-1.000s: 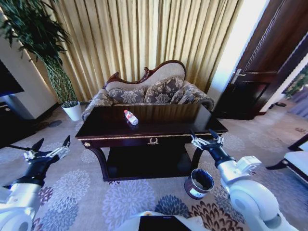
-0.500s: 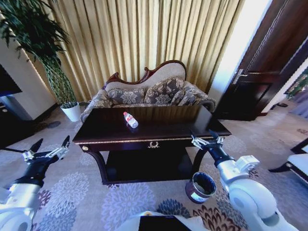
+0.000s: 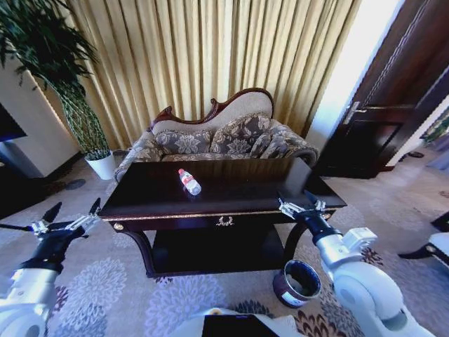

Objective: Move to the front of the table and place the trash on the table into the trash bin.

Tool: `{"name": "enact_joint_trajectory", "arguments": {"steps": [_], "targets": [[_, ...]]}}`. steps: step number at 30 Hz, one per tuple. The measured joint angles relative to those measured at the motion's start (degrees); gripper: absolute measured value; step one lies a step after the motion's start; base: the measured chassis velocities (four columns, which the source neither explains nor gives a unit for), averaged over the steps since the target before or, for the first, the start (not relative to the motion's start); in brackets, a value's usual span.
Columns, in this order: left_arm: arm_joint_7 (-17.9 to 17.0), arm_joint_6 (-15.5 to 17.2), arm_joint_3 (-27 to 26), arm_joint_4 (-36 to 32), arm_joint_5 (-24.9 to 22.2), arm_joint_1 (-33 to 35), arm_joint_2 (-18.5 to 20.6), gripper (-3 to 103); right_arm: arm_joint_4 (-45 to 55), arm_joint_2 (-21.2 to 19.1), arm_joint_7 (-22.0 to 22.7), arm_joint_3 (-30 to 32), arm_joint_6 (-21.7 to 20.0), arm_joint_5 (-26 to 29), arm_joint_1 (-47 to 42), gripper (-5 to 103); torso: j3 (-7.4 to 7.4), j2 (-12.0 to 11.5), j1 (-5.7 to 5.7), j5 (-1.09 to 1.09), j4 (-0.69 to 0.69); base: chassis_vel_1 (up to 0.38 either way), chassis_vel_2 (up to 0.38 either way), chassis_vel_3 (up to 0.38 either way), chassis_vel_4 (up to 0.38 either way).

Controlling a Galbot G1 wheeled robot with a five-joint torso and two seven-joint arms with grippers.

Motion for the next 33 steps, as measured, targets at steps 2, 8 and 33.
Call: {"name": "enact_joint_trajectory", "arguments": {"steps": [2, 8, 33], "targets": [[0.0, -0.1, -0.2, 0.0, -0.1, 0.1, -0.1, 100, 0.0, -0.2, 0.0, -0.3, 0.0, -0.1, 0.0, 100, 0.00, 0.0, 0.00, 0.00, 0.00, -0.082, 0.094, 0.081, -0.095], [0.1, -0.2, -0.3, 0.0, -0.1, 0.4, -0.2, 100, -0.2, -1.6, 0.1, -0.5, -0.6, 0.8, 0.1, 100, 0.01, 0.0, 0.02, 0.00, 0.00, -0.050, 0.045, 0.045, -0.040], [-0.1, -0.3, -0.4, 0.0, 0.2, 0.7, -0.7, 100, -4.2, -13.0, 1.5, -2.4, -2.9, 11.9, 10.3, 100, 0.00, 0.0, 0.00, 0.00, 0.01, 0.000, 0.000, 0.000, 0.000]]}}
